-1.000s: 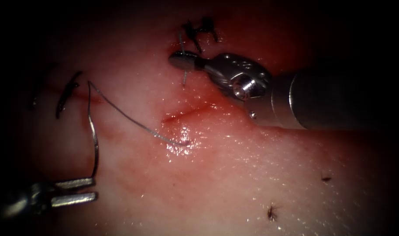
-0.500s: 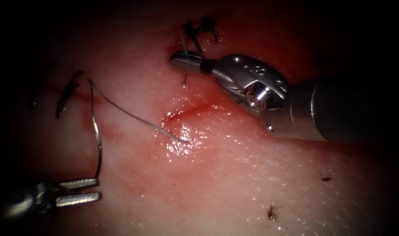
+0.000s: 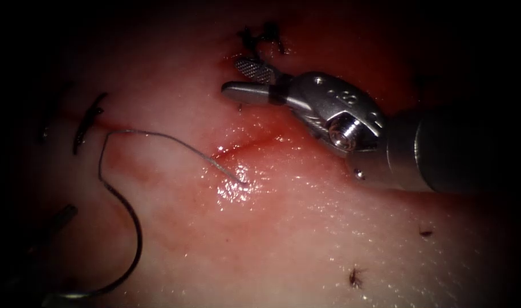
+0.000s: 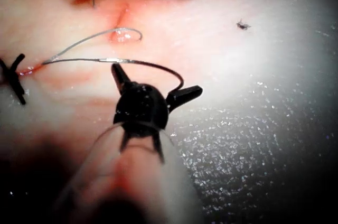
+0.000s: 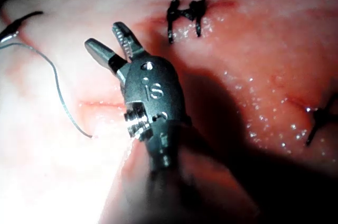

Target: Wound Closure

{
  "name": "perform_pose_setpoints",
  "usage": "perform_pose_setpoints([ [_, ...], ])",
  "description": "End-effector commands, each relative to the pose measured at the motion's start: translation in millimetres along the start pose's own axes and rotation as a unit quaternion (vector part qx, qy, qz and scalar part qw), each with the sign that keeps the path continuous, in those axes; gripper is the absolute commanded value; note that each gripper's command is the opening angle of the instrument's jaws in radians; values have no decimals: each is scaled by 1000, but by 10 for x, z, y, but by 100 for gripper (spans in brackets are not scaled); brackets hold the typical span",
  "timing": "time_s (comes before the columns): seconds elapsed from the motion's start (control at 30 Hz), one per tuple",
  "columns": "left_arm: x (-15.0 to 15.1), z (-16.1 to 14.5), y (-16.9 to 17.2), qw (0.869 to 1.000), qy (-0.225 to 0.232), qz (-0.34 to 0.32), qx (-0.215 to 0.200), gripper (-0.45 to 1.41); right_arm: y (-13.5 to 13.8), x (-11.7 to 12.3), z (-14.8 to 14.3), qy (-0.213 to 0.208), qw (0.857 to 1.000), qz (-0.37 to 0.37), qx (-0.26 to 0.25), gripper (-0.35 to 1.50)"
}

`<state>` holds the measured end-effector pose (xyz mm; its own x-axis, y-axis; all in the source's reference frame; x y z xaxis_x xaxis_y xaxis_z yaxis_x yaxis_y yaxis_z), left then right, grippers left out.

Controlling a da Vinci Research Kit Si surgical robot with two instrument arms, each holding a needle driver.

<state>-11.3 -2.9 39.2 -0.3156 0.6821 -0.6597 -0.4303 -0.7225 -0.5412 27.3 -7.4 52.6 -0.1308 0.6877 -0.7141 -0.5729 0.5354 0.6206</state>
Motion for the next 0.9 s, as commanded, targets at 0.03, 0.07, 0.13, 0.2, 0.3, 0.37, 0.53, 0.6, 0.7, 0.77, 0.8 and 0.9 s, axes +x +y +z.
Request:
perform_pose_setpoints([
  [0.03, -6, 2, -1, 1000, -3, -4, 2, 133, -1, -9, 0, -1, 1000, -1, 1, 7],
  [0.07, -5, -10, -12, 1000, -10, -15, 14, 128, -1, -12, -2, -1, 1000, -2, 3, 2],
  [0.13, -4, -21, -24, 999, -4, -20, 26, 126, -1, -14, -5, 0, 1000, -4, 4, 2],
  [0.2, -6, -33, -34, 999, 1, 6, 40, 121, -1, -17, -7, 2, 1000, -5, 5, -1],
  [0.3, -13, -54, -44, 998, -7, 14, 57, 121, -3, -21, -10, 3, 1000, -7, 5, -3],
  [0.37, -18, -73, -49, 998, -12, 17, 64, 121, -4, -24, -11, 3, 1000, -8, 5, -5],
  [0.53, -21, -117, -54, 996, -28, 18, 84, 121, -3, -22, -15, 1, 1000, -8, 7, 21],
  [0.6, -18, -129, -54, 995, -33, 16, 89, 123, -4, -20, -17, 0, 1000, -9, 8, 99],
  [0.7, -8, -146, -50, 995, -35, 15, 96, 125, -5, -10, -17, 18, 1000, -13, 10, 148],
  [0.77, 4, -149, -47, 994, -31, 7, 106, 123, -9, -4, -21, 43, 999, -9, 28, 148],
  [0.8, 10, -146, -47, 993, -26, 4, 112, 123, -11, 1, -25, 50, 998, -8, 32, 148],
  [0.9, 25, -126, -43, 992, -1, 8, 127, 121, -20, 14, -29, 50, 998, -25, 33, 148],
])
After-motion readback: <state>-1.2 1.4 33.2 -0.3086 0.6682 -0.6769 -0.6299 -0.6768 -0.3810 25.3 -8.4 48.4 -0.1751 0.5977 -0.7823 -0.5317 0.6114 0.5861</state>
